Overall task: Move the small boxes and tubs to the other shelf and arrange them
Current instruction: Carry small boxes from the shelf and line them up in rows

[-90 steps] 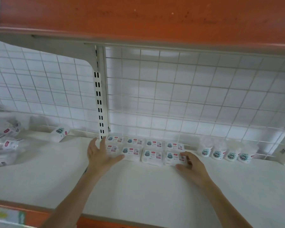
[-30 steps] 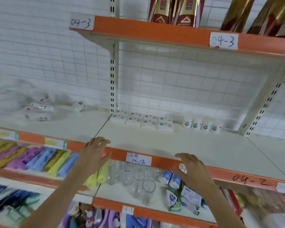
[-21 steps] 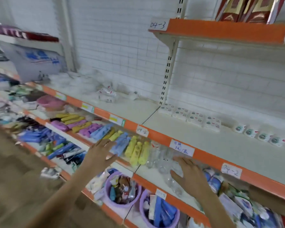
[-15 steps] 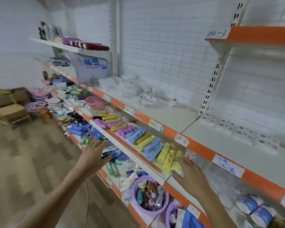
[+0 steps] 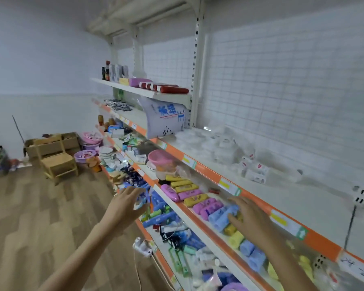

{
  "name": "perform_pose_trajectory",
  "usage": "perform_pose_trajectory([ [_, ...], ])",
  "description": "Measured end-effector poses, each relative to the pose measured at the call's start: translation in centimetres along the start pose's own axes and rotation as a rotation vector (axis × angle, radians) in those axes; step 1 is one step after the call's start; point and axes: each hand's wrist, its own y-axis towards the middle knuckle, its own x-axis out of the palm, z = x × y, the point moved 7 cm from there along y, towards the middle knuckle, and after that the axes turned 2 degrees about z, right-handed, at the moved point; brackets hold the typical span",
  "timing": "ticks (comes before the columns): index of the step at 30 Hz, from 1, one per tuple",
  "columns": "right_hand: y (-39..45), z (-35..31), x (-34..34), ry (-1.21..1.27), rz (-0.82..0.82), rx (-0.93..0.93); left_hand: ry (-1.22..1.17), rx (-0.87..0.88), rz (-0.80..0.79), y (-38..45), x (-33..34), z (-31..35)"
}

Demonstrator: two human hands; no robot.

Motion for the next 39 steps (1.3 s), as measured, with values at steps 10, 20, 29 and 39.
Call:
perform_pose_trajectory([
  [10,13.1,0.1,-0.2,-0.005,0.113,0.081,-0.073,0.118,-0.068,16.0,3.3,-3.3],
  [20,28.0,7.7,-1.0,0.029,0.189,0.123,-0.113,0.248,-0.067,33.1,11.4,-0.1],
  [29,41.7,13.1,2.1,0.113,0.078,0.144,-0.099,0.3,-0.127,45.7,16.6,0.4],
  [39,48.8,18.0,7.0,-0.142,-0.283,0.327,-0.07,0.547,-0.337,55.5,25.6,4.2],
])
